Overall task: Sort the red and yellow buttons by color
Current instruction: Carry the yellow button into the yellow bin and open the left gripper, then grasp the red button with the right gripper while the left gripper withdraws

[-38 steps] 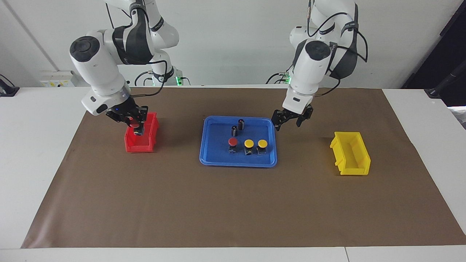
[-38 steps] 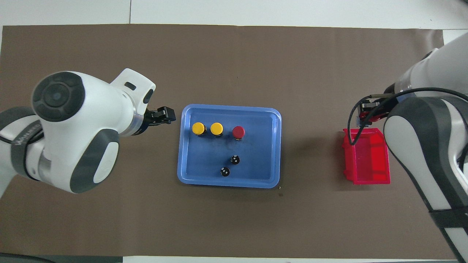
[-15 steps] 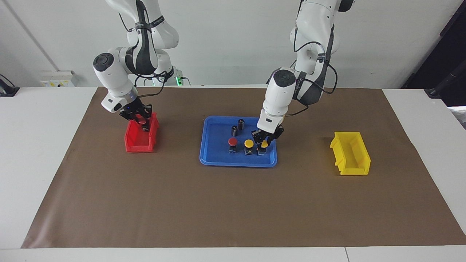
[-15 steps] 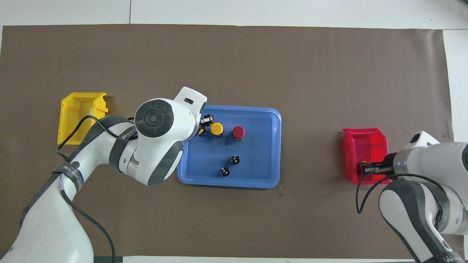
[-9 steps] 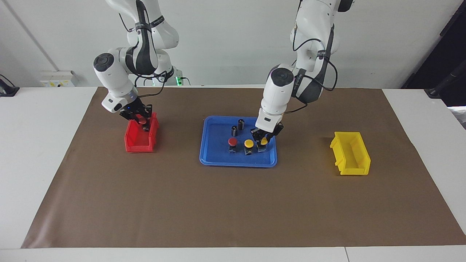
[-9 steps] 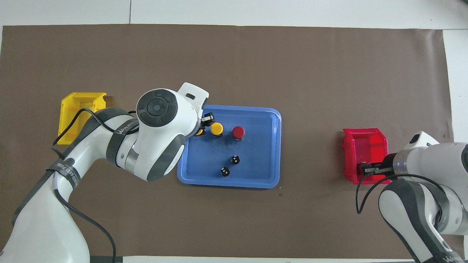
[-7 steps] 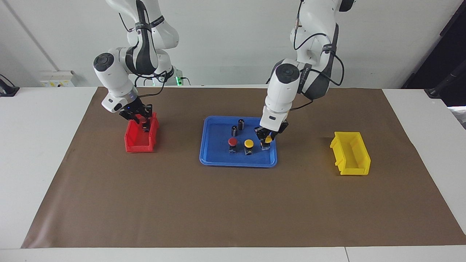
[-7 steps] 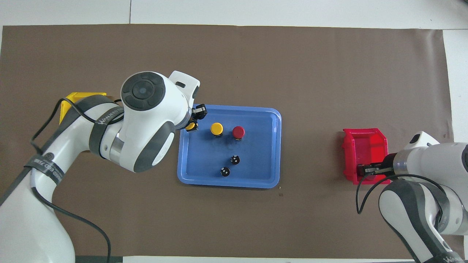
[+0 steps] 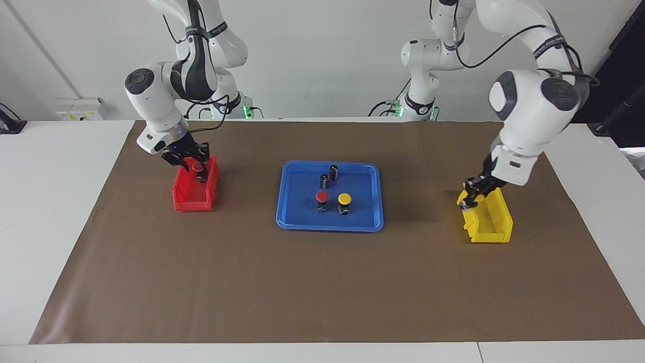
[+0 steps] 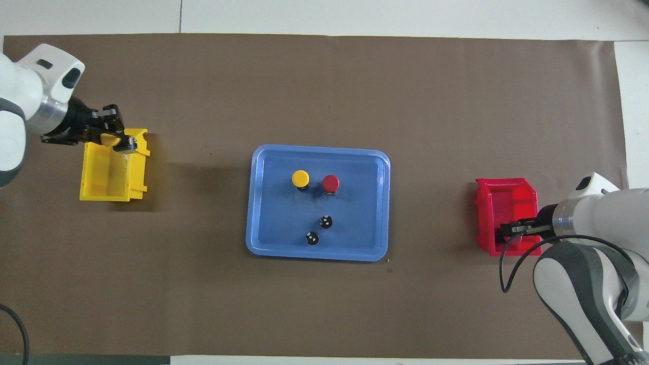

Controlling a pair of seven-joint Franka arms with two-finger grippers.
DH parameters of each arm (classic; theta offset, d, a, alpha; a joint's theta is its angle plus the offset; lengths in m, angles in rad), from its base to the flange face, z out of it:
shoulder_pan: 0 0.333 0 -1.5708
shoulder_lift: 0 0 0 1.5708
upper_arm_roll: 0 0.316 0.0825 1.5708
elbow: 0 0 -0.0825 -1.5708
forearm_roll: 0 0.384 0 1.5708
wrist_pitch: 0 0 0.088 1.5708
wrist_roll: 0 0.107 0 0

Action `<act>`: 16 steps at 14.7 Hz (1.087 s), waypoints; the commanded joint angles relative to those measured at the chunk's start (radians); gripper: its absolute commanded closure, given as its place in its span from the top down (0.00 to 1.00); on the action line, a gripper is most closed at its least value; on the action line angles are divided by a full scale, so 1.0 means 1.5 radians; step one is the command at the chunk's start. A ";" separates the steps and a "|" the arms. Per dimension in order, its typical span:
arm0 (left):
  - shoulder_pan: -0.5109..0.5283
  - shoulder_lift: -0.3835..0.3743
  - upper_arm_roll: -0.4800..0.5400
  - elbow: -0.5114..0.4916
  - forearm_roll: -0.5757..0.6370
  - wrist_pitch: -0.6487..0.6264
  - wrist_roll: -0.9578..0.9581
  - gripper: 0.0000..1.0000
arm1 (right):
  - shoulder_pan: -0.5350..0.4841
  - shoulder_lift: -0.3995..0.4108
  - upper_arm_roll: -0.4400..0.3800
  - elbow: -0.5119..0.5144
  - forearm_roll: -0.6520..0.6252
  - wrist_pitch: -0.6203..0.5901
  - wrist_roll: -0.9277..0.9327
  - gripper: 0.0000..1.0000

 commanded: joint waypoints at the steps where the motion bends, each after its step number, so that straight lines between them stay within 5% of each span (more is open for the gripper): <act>1: 0.049 -0.004 -0.008 -0.004 0.005 -0.012 0.091 0.02 | 0.040 0.069 0.006 0.139 0.006 -0.068 0.053 0.65; 4: 0.054 -0.039 -0.008 -0.078 0.005 0.022 0.108 0.02 | 0.133 0.141 0.006 0.271 0.007 -0.104 0.213 0.71; 7: 0.052 -0.073 -0.008 -0.163 0.005 0.083 0.109 0.02 | 0.234 0.281 0.006 0.476 -0.001 -0.166 0.383 0.76; 10: 0.050 -0.072 -0.008 -0.192 0.005 0.115 0.128 0.02 | 0.299 0.383 0.006 0.590 -0.020 -0.177 0.470 0.80; 13: 0.048 -0.071 -0.010 -0.241 0.004 0.179 0.134 0.02 | 0.366 0.460 0.006 0.622 -0.051 -0.157 0.571 0.83; 16: 0.048 -0.058 -0.010 -0.280 0.004 0.250 0.134 0.02 | 0.388 0.462 0.007 0.563 -0.047 -0.077 0.600 0.85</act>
